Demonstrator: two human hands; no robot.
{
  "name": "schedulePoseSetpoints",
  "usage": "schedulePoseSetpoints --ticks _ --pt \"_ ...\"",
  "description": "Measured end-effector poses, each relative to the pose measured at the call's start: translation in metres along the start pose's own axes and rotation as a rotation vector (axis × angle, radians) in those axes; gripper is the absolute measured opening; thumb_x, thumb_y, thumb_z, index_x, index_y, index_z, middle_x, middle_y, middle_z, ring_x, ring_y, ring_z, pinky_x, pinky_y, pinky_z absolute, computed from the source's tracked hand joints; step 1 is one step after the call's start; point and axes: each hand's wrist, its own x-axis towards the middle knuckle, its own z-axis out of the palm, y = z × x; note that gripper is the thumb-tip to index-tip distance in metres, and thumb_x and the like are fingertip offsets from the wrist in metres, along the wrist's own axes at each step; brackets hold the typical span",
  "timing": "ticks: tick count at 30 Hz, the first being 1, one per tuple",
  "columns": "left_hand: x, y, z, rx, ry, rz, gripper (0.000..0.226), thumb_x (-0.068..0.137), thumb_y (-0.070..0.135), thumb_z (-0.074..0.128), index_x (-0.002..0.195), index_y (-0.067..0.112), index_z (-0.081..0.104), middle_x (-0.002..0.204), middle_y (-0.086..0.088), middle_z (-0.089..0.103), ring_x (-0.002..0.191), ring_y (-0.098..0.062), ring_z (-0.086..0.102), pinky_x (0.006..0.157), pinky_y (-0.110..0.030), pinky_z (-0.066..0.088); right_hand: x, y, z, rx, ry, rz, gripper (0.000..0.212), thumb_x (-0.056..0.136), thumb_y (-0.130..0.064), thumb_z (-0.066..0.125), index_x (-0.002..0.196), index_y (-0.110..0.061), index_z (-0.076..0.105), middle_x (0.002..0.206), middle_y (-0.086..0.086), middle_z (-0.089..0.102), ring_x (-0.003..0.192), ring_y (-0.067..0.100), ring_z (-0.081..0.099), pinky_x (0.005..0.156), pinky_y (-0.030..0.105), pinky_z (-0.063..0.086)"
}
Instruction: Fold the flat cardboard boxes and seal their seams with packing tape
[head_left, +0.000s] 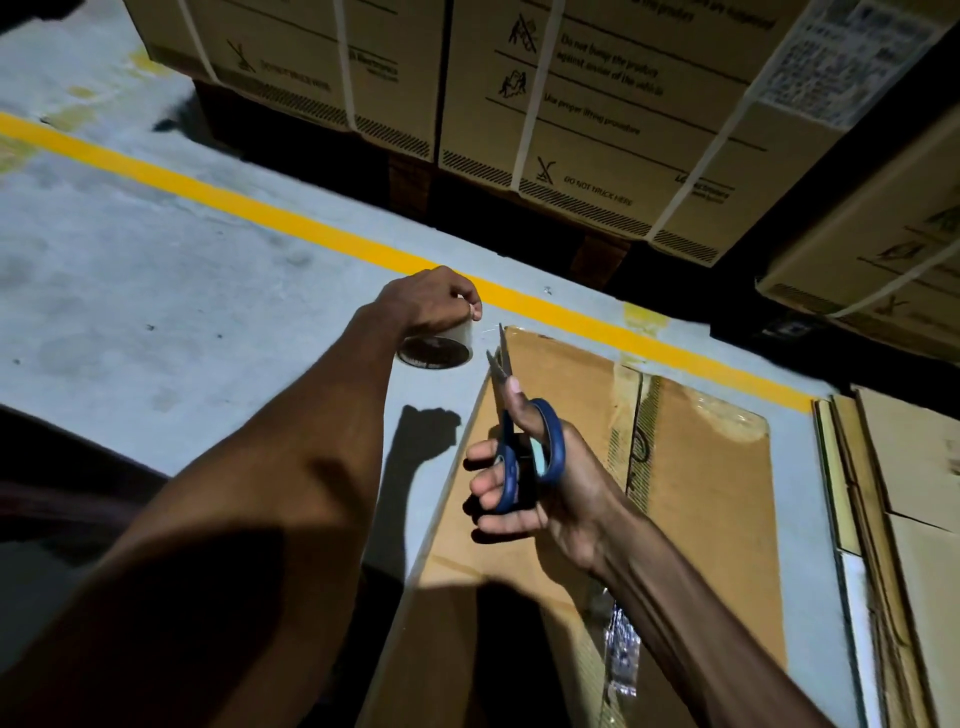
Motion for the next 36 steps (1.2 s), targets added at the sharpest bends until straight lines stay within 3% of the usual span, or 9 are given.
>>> schedulePoseSetpoints --ticks 6,14,20,24,27,29,31,34,36 --pt "0.002 -0.001 -0.002 0.021 0.017 0.004 0.019 0.086 0.028 0.056 0.092 0.035 0.073 0.111 0.009 0.062 0.106 -0.023 0.055 0.093 -0.038 0.044 0.021 -0.002 0.013 0.02 0.013 0.001 0.085 0.081 -0.078 0.053 0.111 0.0 0.067 0.075 0.011 0.07 0.06 0.018 0.064 0.064 0.036 0.06" --pt "0.006 -0.011 0.003 -0.043 -0.005 0.009 0.017 0.088 0.022 0.059 0.079 0.033 0.07 0.081 0.024 0.057 0.091 -0.019 0.054 0.081 -0.033 0.043 0.049 -0.016 0.022 0.039 0.097 -0.047 0.074 0.081 -0.074 0.061 0.096 -0.002 0.067 0.07 0.008 0.068 0.053 0.015 0.061 0.054 0.028 0.056" --pt "-0.004 -0.016 0.0 0.013 0.015 -0.035 0.022 0.069 0.033 0.049 0.08 0.031 0.069 0.094 0.009 0.066 0.092 -0.023 0.058 0.078 -0.033 0.044 0.049 -0.012 0.023 0.064 0.167 -0.078 0.06 0.076 -0.06 0.077 0.085 -0.001 0.068 0.061 0.006 0.062 0.048 0.015 0.054 0.048 0.025 0.054" --pt "-0.002 -0.033 0.0 0.077 0.066 -0.107 0.007 0.085 0.036 0.061 0.081 0.032 0.064 0.105 0.0 0.068 0.093 -0.025 0.059 0.078 -0.033 0.043 0.027 -0.014 0.006 -0.037 0.108 -0.08 0.052 0.079 -0.05 0.079 0.087 0.0 0.069 0.067 0.013 0.065 0.051 0.02 0.056 0.049 0.026 0.051" --pt "0.002 -0.036 0.004 0.017 0.043 -0.168 0.04 0.088 0.063 0.061 0.097 0.025 0.06 0.105 -0.001 0.061 0.098 -0.025 0.058 0.086 -0.037 0.044 0.0 -0.024 -0.027 -0.12 0.089 -0.096 0.033 0.087 -0.032 0.076 0.085 -0.001 0.068 0.066 0.014 0.063 0.047 0.019 0.054 0.048 0.026 0.045" --pt "0.006 -0.03 0.011 0.025 0.076 -0.217 0.06 0.087 0.074 0.05 0.104 0.017 0.059 0.104 -0.002 0.061 0.099 -0.026 0.057 0.092 -0.04 0.043 -0.007 -0.031 -0.062 -0.174 0.27 -0.192 0.024 0.086 -0.018 0.077 0.086 0.004 0.069 0.065 0.017 0.065 0.042 0.017 0.057 0.042 0.022 0.046" --pt "0.009 -0.02 0.021 0.099 0.177 -0.276 0.08 0.086 0.082 0.036 0.111 0.01 0.061 0.11 -0.01 0.066 0.103 -0.032 0.06 0.097 -0.046 0.042 -0.001 -0.033 -0.111 -0.349 0.556 -0.323 0.021 0.082 -0.018 0.083 0.081 0.0 0.072 0.064 0.014 0.068 0.044 0.014 0.059 0.04 0.021 0.045" --pt "0.011 -0.001 0.039 0.168 0.272 -0.347 0.084 0.091 0.079 0.028 0.123 0.006 0.055 0.122 -0.017 0.062 0.115 -0.037 0.057 0.097 -0.046 0.034 0.01 -0.028 -0.177 -0.575 0.897 -0.39 0.024 0.074 -0.031 0.087 0.09 -0.022 0.072 0.084 0.011 0.074 0.067 0.022 0.069 0.059 0.041 0.059" --pt "0.011 0.008 0.048 0.177 0.262 -0.369 0.085 0.091 0.078 0.03 0.128 0.005 0.051 0.126 -0.018 0.06 0.119 -0.038 0.055 0.098 -0.046 0.032 0.012 -0.021 -0.203 -0.49 0.99 -0.403 0.039 0.073 -0.031 0.09 0.105 -0.024 0.07 0.091 0.006 0.072 0.077 0.025 0.069 0.067 0.043 0.059"
